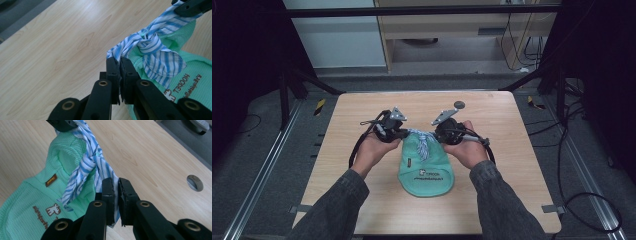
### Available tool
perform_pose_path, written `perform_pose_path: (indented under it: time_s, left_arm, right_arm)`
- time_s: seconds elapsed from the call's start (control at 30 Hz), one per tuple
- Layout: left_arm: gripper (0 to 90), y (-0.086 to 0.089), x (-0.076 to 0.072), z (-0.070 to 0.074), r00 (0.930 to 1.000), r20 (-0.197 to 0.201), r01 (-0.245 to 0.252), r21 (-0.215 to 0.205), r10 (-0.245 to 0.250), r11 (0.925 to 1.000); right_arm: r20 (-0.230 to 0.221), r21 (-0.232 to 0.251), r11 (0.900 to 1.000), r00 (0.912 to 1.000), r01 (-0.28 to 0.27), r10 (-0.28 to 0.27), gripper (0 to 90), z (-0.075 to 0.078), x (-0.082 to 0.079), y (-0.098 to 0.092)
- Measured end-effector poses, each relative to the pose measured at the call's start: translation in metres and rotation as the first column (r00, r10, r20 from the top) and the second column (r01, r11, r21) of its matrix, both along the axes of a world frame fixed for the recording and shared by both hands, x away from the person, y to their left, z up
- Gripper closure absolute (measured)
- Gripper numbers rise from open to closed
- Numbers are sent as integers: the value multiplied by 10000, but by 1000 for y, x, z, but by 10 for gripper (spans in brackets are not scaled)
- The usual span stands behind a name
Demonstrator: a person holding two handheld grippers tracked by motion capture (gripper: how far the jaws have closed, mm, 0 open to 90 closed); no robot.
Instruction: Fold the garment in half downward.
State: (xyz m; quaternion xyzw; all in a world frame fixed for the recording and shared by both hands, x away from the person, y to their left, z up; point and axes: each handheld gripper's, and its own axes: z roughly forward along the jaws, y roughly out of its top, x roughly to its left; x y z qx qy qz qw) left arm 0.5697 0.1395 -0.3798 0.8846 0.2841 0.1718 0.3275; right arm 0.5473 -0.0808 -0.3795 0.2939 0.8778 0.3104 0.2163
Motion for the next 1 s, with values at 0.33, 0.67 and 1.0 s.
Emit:
perform_pose_path:
  time_s: [0.33, 0.67, 1.0]
  left_arm:
    - [863, -5, -7, 8, 9995, 180, 246, 78, -247, 9997]
    - [863, -10, -28, -7, 9985, 383, 388, 393, -403, 9985]
    - [863, -10, -36, -12, 9977, 364, 562, 360, -575, 9978]
  right_arm:
    - [225, -13, 10000, 9997, 53, -53, 836, 8, -1, -6]
    - [335, -61, 10000, 9994, -66, 68, 834, -10, -25, -8]
    - [371, -47, 9998, 9991, -181, 182, 834, -17, -37, -11]
